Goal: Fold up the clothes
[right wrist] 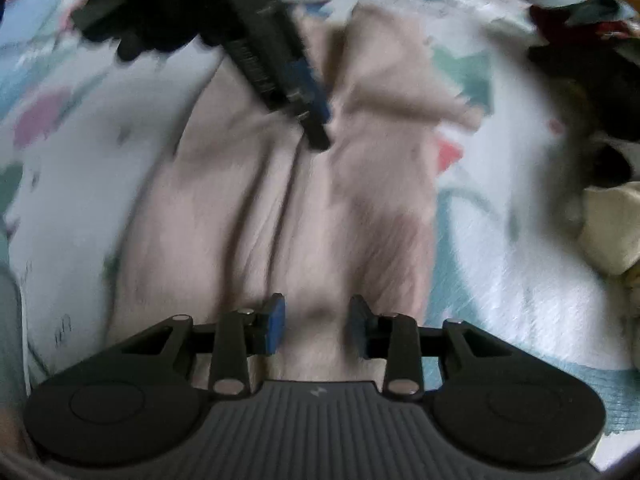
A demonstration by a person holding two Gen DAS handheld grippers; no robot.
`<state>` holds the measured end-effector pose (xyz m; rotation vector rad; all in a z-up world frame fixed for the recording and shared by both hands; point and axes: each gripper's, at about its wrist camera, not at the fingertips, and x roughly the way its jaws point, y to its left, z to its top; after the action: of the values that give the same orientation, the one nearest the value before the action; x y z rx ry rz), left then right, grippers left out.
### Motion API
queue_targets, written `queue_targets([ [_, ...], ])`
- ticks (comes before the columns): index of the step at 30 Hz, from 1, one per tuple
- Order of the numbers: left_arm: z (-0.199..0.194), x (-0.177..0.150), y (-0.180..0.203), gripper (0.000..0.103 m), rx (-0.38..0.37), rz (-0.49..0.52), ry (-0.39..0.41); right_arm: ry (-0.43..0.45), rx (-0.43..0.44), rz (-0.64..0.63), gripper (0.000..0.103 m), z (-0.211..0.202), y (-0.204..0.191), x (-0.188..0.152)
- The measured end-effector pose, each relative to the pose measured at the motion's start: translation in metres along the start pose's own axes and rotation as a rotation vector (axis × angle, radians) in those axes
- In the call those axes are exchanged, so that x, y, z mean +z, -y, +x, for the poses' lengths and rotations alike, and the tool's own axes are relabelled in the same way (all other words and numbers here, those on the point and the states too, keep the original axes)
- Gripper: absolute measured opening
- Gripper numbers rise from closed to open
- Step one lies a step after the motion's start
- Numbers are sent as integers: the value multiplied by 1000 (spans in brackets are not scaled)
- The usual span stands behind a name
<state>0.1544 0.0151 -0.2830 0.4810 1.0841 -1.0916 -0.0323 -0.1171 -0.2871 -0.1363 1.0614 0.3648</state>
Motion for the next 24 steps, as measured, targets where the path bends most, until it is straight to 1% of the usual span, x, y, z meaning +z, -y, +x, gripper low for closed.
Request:
queue_targets([
  [2, -19, -6, -23, 43, 30, -78, 73, 75, -35, 36, 37, -8, 10, 14],
  [4, -31, -11, -45, 43, 76, -174, 127, 119, -54, 133, 38, -7, 31, 31],
  [5, -37, -13, -57, 43, 100, -223, 153, 139, -62, 184, 44, -6, 41, 39],
  [6, -41, -14, -63, 43, 123, -246, 176, 149, -54, 268, 52, -2, 56, 47],
  [7, -43, -13, -63, 43, 141, -239, 192, 159, -42, 368, 55, 2, 72, 55],
  [8, -44, -12, -62, 43, 157, -225, 208, 174, -26, 470, 56, 8, 90, 61],
  [9, -41, -11, -54, 44, 169, -175, 212, 181, -13, 537, 57, 14, 103, 66],
  [10, -38, -10, -46, 48, 181, -116, 214, 185, -1, 597, 58, 20, 116, 71],
  [12, -24, -11, -25, 49, 216, 30, 186, 178, 38, 676, 62, 38, 137, 80],
  [13, -17, -12, -15, 49, 234, 105, 170, 171, 55, 703, 62, 47, 145, 84],
  [15, -8, -14, -7, 49, 230, 164, 156, 158, 96, 750, 63, 65, 157, 91],
  [17, -1, -13, -6, 49, 246, 185, 155, 148, 139, 804, 66, 80, 164, 94],
  [19, 4, -13, -9, 49, 245, 198, 142, 127, 157, 843, 67, 96, 169, 98],
  [20, 7, -13, -12, 49, 241, 199, 136, 122, 169, 852, 64, 102, 170, 99],
  [21, 7, -12, -14, 49, 236, 193, 134, 125, 187, 855, 43, 100, 167, 98],
  [22, 7, -12, -16, 49, 232, 187, 133, 114, 209, 850, 30, 103, 166, 100],
  [23, 5, -10, -21, 49, 218, 158, 138, 98, 216, 831, 12, 103, 163, 102],
  [24, 3, -8, -26, 49, 202, 125, 144, 99, 214, 803, 12, 100, 159, 104],
])
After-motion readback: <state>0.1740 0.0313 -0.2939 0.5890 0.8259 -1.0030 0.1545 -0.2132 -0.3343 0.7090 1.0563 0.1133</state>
